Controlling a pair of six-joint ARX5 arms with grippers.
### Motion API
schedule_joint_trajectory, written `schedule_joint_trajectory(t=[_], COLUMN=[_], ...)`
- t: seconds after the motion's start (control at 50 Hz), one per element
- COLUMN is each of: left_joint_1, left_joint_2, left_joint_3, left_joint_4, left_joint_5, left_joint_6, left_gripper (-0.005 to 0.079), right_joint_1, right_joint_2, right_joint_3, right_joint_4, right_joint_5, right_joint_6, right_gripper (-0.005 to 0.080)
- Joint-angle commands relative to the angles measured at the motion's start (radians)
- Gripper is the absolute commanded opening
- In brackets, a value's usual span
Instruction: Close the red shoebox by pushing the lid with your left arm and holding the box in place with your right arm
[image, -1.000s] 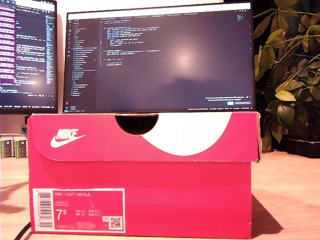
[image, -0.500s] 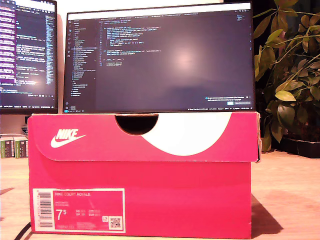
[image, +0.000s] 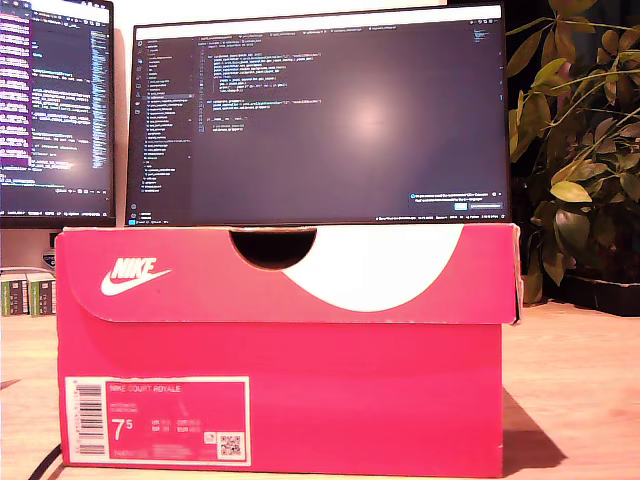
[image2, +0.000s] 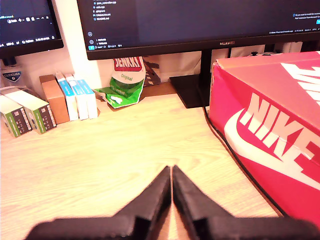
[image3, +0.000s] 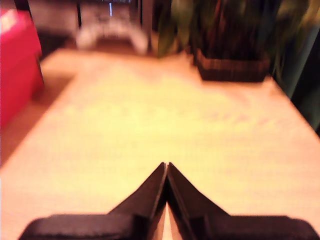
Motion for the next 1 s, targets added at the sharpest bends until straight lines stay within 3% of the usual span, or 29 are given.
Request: schedule_joint_trajectory(t=[0.0, 0.28, 0.52, 0.98], left_joint_1=[0.001, -0.002, -0.037, 0.061], left_joint_2=[0.003, 0.002, -0.141, -0.487], left_joint_3=[-0.032, -0.032, -0.032, -0.032], left_joint_4=[-0.01, -0.151, -0.345, -0.603], left_joint_5=[0.001, -0.001, -0.019, -0.033], left_joint_6=[-0.003, -0.003, -0.003, 0.005], left_gripper=[-0.0019, -0.0019, -0.0019, -0.0019], right_joint_1=[-0.001, -0.001, -0.001, -0.001], right_joint_2=[0.002, 0.002, 0.002, 0.002], right_joint_3=[-0.019, -0.019, -0.019, -0.019], right_joint_4=[0.009, 0.009, 0.009, 0.009], right_joint_5=[0.001, 0.001, 0.001, 0.001], right_joint_6=[0.0, 0.0, 0.0, 0.0], right_gripper=[-0.0012, -0.0012, -0.0012, -0.0012])
